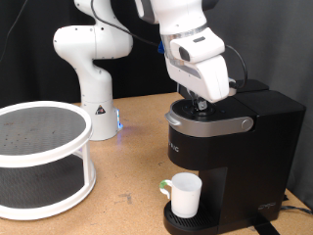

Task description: Make a cup of coffee with the keurig machine

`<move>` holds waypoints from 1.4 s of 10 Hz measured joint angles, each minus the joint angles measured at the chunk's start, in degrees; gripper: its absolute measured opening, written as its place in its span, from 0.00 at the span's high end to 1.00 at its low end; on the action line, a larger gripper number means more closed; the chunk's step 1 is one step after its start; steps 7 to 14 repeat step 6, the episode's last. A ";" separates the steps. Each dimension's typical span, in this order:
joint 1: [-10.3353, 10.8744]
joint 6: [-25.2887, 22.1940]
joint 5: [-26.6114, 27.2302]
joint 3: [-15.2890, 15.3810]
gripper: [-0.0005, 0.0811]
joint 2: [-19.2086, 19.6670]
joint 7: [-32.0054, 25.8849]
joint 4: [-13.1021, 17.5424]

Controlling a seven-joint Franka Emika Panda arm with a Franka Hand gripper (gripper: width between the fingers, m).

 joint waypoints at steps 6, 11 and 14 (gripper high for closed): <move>-0.75 -7.40 -1.07 -0.28 0.99 3.54 3.84 5.20; -0.75 -7.40 -1.07 -0.28 0.99 3.54 3.84 5.20; -0.75 -7.40 -1.07 -0.28 0.99 3.54 3.84 5.20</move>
